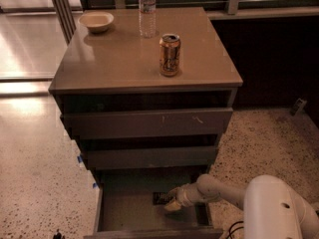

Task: Pick rxbar chocolate from bottom drawer and place on counter

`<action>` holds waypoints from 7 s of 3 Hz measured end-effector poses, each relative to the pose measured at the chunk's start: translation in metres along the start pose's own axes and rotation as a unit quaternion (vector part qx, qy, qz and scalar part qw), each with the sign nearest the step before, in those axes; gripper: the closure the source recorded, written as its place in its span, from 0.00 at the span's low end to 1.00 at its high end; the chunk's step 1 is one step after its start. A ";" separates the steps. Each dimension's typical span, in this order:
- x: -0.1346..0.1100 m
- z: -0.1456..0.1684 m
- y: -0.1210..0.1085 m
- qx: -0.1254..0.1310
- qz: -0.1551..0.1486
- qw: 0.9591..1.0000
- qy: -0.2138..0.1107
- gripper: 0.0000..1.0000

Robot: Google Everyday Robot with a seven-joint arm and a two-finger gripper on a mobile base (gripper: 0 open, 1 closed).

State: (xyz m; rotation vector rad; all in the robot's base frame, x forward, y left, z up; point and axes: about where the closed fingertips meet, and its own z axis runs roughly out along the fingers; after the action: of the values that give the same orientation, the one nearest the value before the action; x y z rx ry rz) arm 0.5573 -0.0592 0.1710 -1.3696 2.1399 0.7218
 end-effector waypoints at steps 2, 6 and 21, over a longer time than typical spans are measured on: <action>0.012 0.020 -0.001 0.003 -0.017 1.000 -0.015 0.02; 0.024 0.066 -0.021 0.036 -0.068 0.996 -0.048 0.23; -0.343 -0.368 0.072 0.142 -0.094 0.983 -0.069 1.00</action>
Offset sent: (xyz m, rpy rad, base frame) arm 0.0035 0.0026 -0.0417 0.0414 -0.0765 0.0126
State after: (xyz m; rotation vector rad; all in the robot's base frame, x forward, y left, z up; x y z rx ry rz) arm 0.5733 -0.0524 0.6787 -1.3054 1.8893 0.4064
